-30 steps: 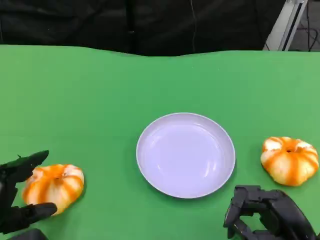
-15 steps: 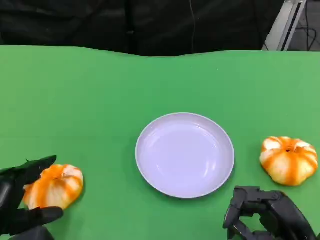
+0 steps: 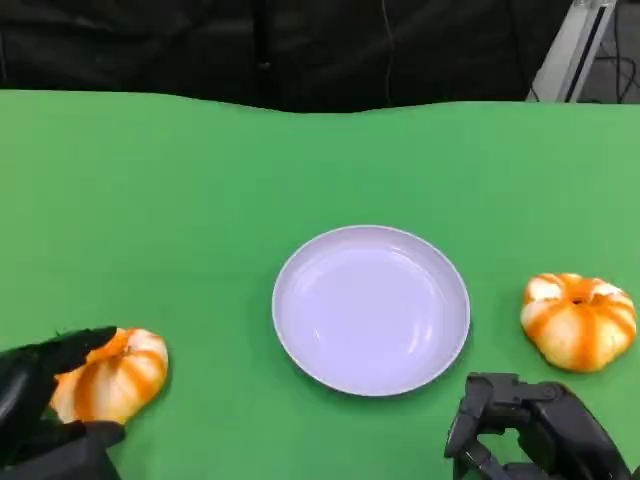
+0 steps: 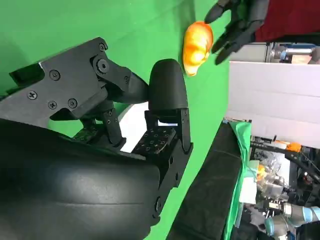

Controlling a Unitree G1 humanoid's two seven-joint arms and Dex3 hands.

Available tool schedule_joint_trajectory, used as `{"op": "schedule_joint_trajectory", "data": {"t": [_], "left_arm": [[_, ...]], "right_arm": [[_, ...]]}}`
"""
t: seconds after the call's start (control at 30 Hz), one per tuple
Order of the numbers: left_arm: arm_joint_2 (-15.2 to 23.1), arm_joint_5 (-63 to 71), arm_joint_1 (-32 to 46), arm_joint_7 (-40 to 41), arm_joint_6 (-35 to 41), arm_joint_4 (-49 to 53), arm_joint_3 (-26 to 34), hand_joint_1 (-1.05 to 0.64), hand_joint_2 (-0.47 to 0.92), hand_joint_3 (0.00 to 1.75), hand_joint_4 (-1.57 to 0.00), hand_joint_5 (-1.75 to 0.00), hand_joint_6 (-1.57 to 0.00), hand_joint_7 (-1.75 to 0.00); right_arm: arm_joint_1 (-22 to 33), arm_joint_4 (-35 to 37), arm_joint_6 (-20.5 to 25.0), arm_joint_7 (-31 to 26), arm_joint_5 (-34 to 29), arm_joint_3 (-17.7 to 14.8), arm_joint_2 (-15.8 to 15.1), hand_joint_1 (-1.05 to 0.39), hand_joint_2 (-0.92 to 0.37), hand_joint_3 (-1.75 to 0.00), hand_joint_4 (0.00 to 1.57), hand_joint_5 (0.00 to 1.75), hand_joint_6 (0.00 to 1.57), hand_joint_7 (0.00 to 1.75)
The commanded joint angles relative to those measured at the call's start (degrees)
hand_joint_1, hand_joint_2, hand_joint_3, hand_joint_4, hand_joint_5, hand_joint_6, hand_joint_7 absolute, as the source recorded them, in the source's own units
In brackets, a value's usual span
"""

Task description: Grasp the bread from the table and place it into the plate.

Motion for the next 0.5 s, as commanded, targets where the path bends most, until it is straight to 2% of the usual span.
{"op": "schedule_joint_trajectory", "data": {"t": [0.03,0.5], "left_arm": [[2.1,-0.1,-2.1,-0.7,0.4,2.4,-1.2,-0.96,0.92,0.18,-0.53,0.0,-0.59,-0.02],[3.6,-0.5,-4.8,-1.8,1.4,5.7,-3.7,-0.98,0.92,0.19,-0.53,0.0,-0.6,-0.01]], "right_arm": [[0.3,-0.1,-0.3,-0.1,0.2,-0.2,-0.4,-0.07,-0.63,-0.95,0.85,1.45,0.86,1.2],[0.5,-0.4,-0.5,-0.5,-0.4,-0.2,-0.4,-0.1,-0.61,-0.99,0.84,1.47,0.86,1.22]]}}
